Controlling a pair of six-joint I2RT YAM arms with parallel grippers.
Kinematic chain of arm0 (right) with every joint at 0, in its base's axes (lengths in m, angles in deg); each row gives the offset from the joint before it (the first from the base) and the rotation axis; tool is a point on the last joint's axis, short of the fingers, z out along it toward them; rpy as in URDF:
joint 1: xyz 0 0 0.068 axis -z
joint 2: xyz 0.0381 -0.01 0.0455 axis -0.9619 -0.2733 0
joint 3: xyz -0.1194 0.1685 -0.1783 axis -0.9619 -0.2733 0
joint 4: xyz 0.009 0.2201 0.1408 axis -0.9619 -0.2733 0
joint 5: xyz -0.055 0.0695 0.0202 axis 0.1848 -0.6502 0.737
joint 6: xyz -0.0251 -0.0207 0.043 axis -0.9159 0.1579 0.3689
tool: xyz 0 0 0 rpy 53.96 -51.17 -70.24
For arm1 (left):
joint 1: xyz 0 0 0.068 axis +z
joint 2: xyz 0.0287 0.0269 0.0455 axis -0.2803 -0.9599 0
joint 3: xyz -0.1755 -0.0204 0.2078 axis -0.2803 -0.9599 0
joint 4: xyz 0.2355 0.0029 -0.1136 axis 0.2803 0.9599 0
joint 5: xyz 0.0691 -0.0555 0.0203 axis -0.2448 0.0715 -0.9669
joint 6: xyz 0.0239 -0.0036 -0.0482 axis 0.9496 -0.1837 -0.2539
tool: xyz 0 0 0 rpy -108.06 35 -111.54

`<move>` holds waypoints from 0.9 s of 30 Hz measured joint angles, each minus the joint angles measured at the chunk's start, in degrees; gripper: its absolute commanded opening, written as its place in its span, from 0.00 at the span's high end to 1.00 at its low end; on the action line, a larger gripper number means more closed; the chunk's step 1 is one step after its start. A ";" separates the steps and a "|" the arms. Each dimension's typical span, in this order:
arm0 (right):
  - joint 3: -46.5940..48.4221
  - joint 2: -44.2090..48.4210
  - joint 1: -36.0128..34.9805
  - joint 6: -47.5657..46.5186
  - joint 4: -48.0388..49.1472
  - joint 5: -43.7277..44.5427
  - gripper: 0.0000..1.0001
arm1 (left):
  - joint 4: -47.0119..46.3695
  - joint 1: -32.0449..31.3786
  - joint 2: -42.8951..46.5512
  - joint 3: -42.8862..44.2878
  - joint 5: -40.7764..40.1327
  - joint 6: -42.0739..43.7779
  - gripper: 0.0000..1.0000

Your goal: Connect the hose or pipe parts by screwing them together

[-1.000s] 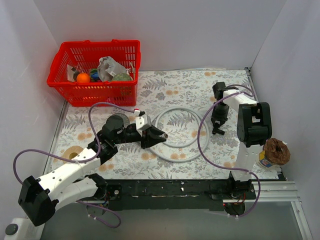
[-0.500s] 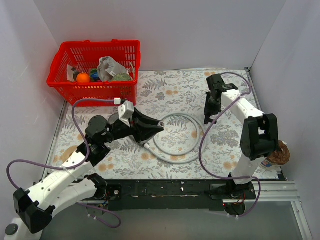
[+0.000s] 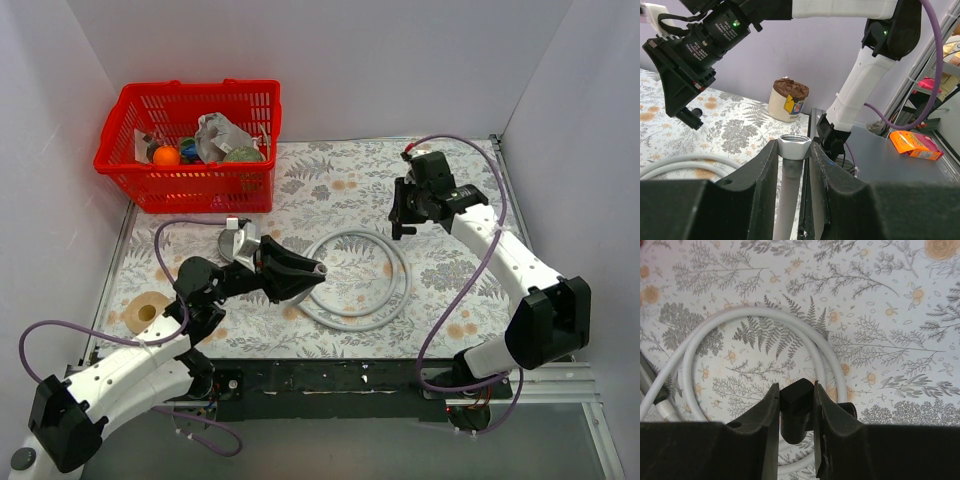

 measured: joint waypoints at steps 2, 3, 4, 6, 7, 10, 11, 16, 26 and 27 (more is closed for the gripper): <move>-0.09 -1.16 -1.25 -0.24 -0.72 -0.44 0.99 | -1.11 0.00 0.04 -1.25 0.04 0.33 1.00; -0.55 -1.95 -2.36 -0.31 -0.74 -0.31 0.99 | -1.46 0.00 0.24 -1.97 0.07 0.57 1.00; -1.09 -2.78 -3.89 -0.28 -0.83 -0.35 0.99 | -1.66 0.00 0.50 -2.64 0.07 0.83 1.00; -1.92 -4.85 -7.76 -0.17 -1.42 -0.39 0.99 | -1.90 0.02 1.09 -3.63 0.04 1.22 1.00; -1.92 -6.19 -9.70 -0.13 -1.81 -0.50 0.99 | -2.14 0.04 1.55 -4.17 0.04 1.44 1.00; -1.90 -10.91 -15.06 0.02 -1.86 -0.59 0.99 | -2.45 0.07 3.32 -5.53 0.02 1.86 1.00; -1.90 -12.22 -16.17 0.00 -1.86 -0.59 0.99 | -2.51 0.07 3.98 -5.86 0.02 1.88 1.00; -1.68 -19.76 -18.78 -0.04 -2.38 -0.33 0.99 | -2.49 0.68 8.09 -7.34 0.26 1.90 1.00; 7.08 -29.31 -18.71 -0.94 -9.64 1.40 0.52 | -2.71 4.04 14.23 -12.02 2.73 1.84 1.00; 8.66 -30.71 -18.69 -1.16 -10.78 1.55 0.49 | -2.84 4.07 14.38 -12.37 2.84 1.88 1.00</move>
